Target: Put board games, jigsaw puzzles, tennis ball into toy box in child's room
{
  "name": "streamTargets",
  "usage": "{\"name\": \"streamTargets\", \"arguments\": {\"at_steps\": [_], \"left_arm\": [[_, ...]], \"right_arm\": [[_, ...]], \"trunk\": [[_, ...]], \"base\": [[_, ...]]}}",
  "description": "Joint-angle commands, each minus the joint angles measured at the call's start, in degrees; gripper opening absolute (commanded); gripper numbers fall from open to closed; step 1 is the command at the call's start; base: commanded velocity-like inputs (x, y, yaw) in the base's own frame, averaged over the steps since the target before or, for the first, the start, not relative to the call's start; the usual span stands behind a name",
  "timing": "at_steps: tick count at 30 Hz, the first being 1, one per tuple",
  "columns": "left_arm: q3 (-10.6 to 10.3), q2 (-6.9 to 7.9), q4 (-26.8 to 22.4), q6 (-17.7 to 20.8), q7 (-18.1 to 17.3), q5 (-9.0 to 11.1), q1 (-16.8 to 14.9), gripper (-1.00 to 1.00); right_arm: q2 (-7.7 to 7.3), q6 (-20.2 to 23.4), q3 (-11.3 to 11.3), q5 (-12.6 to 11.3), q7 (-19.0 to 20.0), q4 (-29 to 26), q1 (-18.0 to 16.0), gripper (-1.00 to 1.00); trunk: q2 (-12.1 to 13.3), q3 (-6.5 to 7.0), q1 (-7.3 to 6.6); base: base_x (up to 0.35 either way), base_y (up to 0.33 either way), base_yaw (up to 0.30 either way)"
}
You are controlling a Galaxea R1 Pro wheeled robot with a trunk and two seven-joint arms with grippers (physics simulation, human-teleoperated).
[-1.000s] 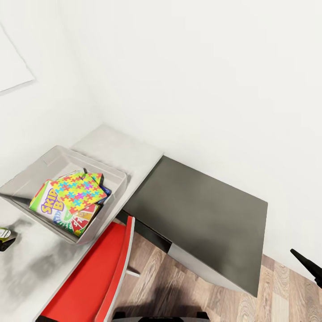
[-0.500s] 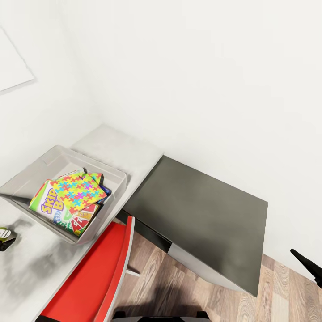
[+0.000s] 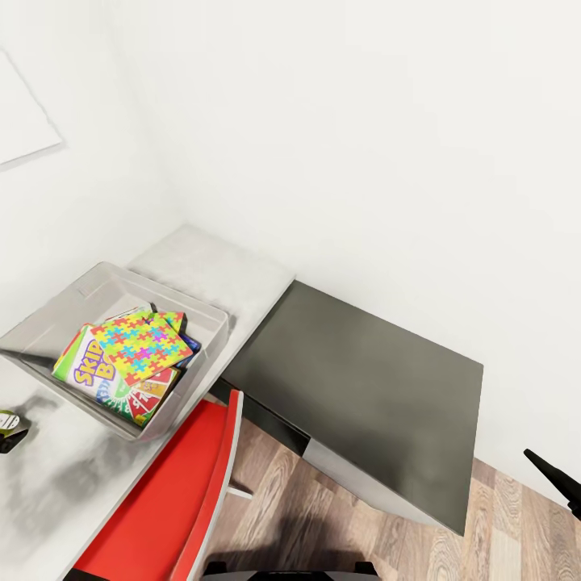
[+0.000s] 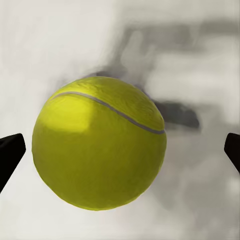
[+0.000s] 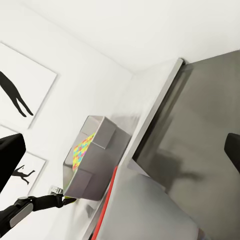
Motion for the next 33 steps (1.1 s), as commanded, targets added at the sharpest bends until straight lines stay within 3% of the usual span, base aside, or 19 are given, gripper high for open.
{"name": "streamTargets", "arguments": {"at_steps": [1,11,12,33], "left_arm": [[0.1,-0.01,-0.1,0.5,-0.3,0.0,0.0,1.0],[0.1,-0.01,0.0,0.5,-0.3,0.0,0.0,1.0],[0.1,-0.01,0.0,0.5,-0.3,0.0,0.0,-1.0],[0.2,-0.07,0.0,0.4,-0.3,0.1,0.0,-1.0]], "right_arm": [[-0.01,0.6,0.0,0.0,0.2,0.0,0.0,1.0],[-0.01,0.6,-0.1,0.0,0.2,0.0,0.0,1.0],[-0.01,0.6,-0.1,0.0,0.2,0.0,0.0,1.0],[-0.01,0.5,0.0,0.0,0.2,0.0,0.0,1.0]], "trunk": [[-0.1,-0.08,0.03],[-0.1,-0.08,0.03],[-0.1,-0.08,0.03],[-0.1,-0.08,0.03]], "base": [[0.0,0.0,0.0],[0.0,0.0,0.0],[0.0,0.0,0.0],[0.0,0.0,0.0]]}}
